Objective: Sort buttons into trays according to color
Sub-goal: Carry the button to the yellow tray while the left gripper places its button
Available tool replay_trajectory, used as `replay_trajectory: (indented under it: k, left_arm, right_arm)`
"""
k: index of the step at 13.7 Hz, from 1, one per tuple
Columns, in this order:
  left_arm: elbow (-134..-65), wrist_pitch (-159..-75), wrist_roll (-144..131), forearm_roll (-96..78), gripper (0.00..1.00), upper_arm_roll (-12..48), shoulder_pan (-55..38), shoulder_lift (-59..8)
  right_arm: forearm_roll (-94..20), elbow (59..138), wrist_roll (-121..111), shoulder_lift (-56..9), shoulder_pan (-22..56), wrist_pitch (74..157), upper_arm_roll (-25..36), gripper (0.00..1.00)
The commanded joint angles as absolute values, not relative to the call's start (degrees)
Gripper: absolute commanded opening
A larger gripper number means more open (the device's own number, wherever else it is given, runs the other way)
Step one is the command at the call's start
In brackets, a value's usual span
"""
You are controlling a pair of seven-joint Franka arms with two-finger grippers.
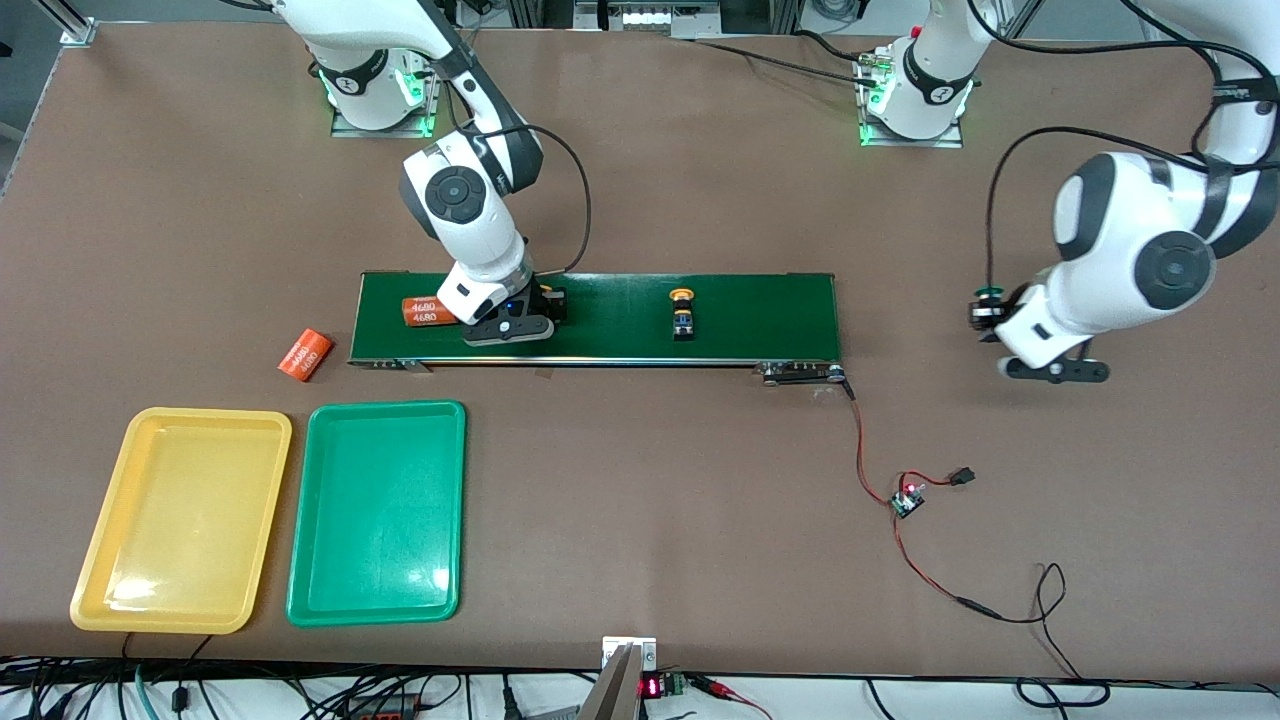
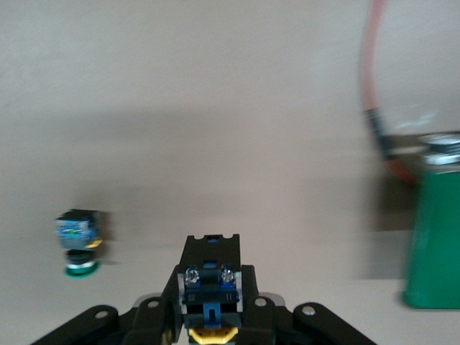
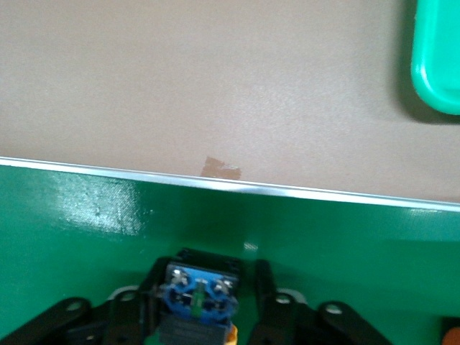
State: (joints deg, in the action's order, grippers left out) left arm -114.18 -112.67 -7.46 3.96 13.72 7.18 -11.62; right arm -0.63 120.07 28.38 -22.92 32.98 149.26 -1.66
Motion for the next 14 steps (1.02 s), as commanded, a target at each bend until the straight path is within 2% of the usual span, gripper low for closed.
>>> replay_trajectory:
  k: [1, 2, 5, 7, 10, 14]
  left_arm:
    - [-111.8, -111.6, -15.9, 1.1, 0.05, 20.5, 7.2, -12.7]
    - [-111.9, -113.6, -17.7, -0.3, 0.05, 22.1, 6.6, -13.1]
    - [-112.6, -119.9, -22.6, -0.4, 0.05, 25.5, 4.6, -16.2]
    - [-112.7, -124.0, -27.5, -0.4, 0.05, 26.7, 2.6, -19.0]
    - [-112.8, -127.9, -31.5, -0.4, 0.05, 28.0, 1.2, -22.1]
    - [-114.3, -130.7, -32.4, -0.3, 0.05, 28.0, -0.8, -24.9]
  right_arm:
    - [-0.4, 118.6, 26.6, -21.8, 33.0, 146.4, -1.3, 0.00]
    - [-0.6, 116.8, 26.5, -21.4, 32.9, 143.3, -0.4, 0.00]
    - [-1.2, 106.7, 25.3, -21.0, 32.9, 126.6, 2.8, 0.00]
    - [-1.4, 102.2, 20.0, -20.4, 32.3, 120.5, 6.6, 0.00]
    - [-1.5, 100.6, 6.6, -19.7, 26.6, 117.6, 11.1, 0.00]
    - [-0.7, 100.5, -7.3, -20.7, 14.4, 118.2, 11.2, 0.00]
